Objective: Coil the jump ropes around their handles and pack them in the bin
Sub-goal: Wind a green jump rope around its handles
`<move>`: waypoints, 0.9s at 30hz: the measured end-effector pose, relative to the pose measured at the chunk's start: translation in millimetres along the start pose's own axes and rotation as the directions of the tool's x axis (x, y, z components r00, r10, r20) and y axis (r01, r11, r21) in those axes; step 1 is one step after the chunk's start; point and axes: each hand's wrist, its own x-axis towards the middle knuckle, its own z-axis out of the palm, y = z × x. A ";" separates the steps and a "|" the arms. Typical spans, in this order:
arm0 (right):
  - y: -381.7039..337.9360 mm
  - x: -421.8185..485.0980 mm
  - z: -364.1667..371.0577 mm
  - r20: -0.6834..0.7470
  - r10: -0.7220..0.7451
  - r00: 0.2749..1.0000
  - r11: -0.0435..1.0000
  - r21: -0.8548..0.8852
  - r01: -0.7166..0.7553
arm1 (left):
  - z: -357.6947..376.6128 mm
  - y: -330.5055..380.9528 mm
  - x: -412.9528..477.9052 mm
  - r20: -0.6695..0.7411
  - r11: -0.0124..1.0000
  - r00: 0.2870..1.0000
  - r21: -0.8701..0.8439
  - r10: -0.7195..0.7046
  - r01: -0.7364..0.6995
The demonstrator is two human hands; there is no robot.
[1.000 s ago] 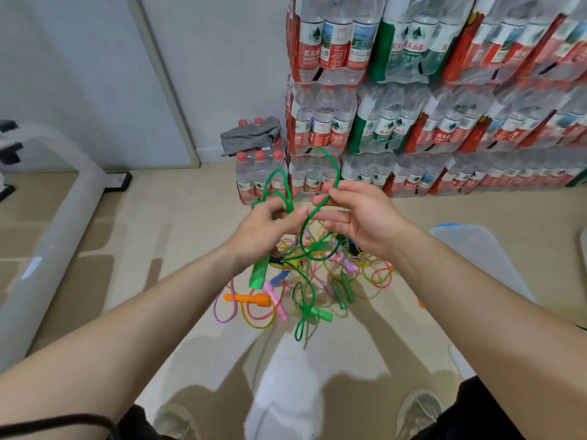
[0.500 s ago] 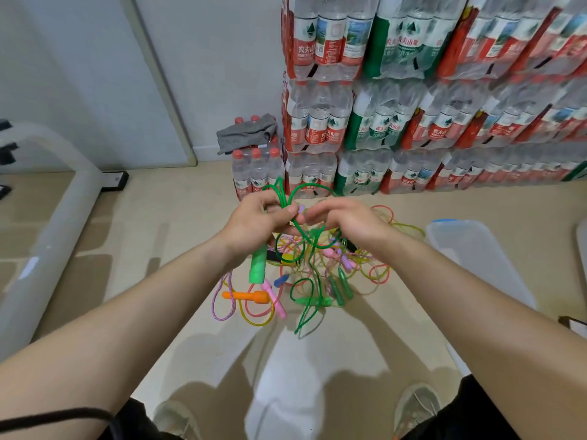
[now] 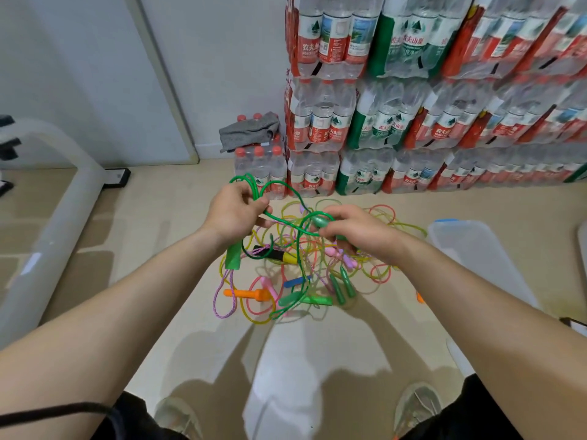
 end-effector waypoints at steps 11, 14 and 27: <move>11.4 1.9 -6.4 -0.162 0.047 0.986 0.998 0.042 -0.041 | -18.2 -13.9 15.0 -0.309 0.948 0.951 0.310 0.023 0.077; 19.5 3.0 -8.3 -0.195 0.109 0.975 0.984 -0.115 -0.133 | -24.1 -18.1 21.1 -0.340 0.977 0.941 0.204 0.014 0.060; 50.5 16.1 -7.7 -0.117 0.167 0.979 0.811 -0.548 -0.204 | -1.5 12.4 1.6 -0.083 0.965 0.996 -0.261 -0.036 0.014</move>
